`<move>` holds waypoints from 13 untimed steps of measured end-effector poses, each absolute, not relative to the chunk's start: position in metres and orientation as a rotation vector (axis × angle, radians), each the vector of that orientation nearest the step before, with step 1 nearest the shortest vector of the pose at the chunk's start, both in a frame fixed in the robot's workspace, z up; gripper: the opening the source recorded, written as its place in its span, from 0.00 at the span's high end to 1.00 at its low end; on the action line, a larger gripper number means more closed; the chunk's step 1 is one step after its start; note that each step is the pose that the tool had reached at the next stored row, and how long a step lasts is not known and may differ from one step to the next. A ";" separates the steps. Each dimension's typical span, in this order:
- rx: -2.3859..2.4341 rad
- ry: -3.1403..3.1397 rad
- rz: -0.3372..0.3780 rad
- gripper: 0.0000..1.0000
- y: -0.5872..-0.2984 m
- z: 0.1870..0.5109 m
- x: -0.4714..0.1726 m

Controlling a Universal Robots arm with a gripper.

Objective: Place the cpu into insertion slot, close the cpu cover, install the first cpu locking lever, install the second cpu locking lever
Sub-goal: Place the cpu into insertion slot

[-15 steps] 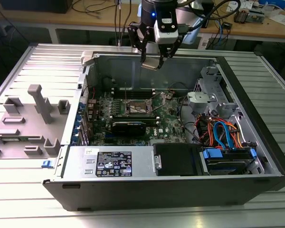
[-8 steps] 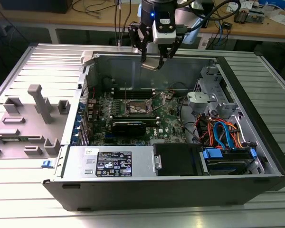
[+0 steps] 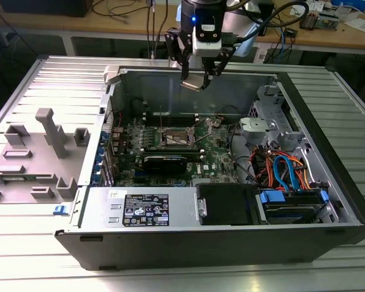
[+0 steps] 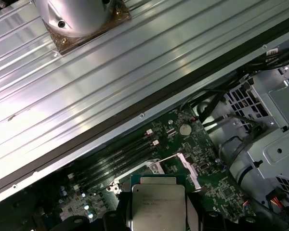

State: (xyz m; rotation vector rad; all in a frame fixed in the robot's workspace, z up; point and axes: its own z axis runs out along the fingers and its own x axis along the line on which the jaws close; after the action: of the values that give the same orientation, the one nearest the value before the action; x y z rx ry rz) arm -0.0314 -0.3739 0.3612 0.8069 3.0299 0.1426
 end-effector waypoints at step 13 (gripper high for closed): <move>0.822 3.025 0.143 0.46 -0.374 0.361 -0.031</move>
State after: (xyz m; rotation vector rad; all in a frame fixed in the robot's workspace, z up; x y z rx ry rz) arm -0.0314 -0.3740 0.3611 0.8216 3.0254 0.1426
